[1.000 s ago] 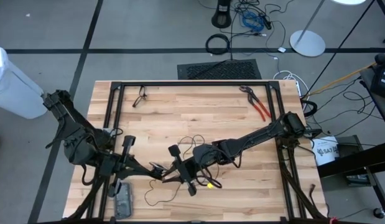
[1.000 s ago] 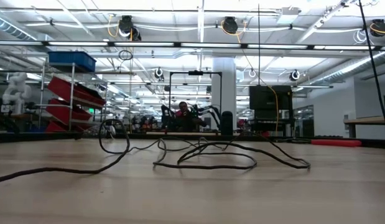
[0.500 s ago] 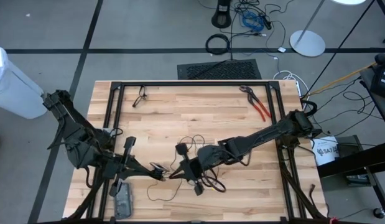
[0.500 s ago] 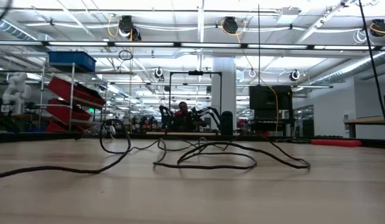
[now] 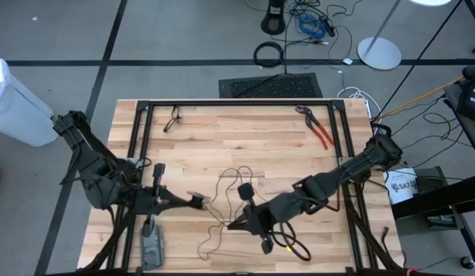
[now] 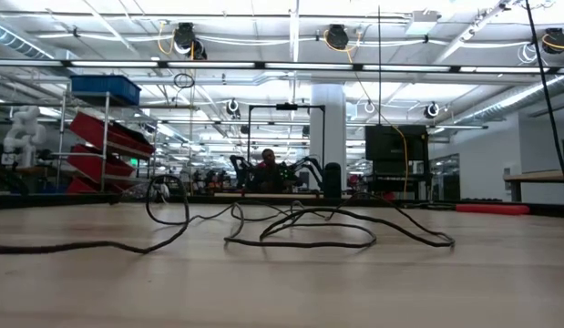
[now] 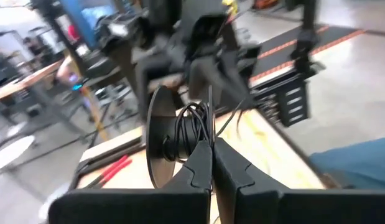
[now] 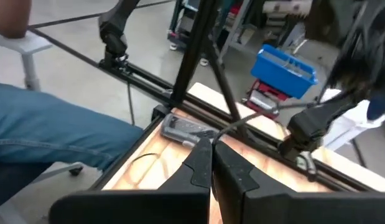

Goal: Coil cords
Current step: Coil the black wire onto the spool

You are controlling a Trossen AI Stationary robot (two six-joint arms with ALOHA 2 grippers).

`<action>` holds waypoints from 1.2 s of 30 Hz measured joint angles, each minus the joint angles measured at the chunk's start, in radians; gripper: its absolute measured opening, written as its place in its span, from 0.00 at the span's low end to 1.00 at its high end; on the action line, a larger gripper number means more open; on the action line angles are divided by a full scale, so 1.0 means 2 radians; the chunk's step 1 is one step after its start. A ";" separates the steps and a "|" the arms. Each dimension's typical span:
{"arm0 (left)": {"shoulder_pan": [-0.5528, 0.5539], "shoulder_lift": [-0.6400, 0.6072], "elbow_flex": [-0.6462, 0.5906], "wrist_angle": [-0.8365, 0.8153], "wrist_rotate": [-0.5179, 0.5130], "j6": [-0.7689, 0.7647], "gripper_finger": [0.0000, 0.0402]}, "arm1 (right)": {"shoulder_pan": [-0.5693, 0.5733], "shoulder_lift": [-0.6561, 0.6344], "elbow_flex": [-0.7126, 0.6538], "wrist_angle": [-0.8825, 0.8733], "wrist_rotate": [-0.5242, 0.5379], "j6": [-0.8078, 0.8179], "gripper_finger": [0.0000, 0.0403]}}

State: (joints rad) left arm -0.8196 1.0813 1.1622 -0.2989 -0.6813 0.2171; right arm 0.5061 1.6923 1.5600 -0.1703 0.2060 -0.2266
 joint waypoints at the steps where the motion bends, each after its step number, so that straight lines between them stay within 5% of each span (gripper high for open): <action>1: 0.000 0.000 0.000 -0.004 -0.007 -0.001 0.00 | 0.004 -0.002 0.000 0.000 0.007 -0.003 0.00; 15: 0.025 0.000 0.000 -0.055 -0.001 -0.075 0.00 | 0.034 -0.009 0.000 0.019 0.127 -0.075 0.00; 22: 0.062 0.000 0.000 -0.069 0.098 -0.131 0.00 | 0.048 -0.009 0.000 0.072 0.198 -0.144 0.00; 36: 0.119 0.054 0.000 -0.036 0.281 -0.121 0.00 | 0.022 0.001 -0.001 0.133 0.195 -0.185 0.00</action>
State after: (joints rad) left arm -0.5807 1.1893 1.1629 -0.3708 -0.1191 -0.0256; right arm 0.5492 1.6948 1.5585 0.0951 0.5969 -0.5957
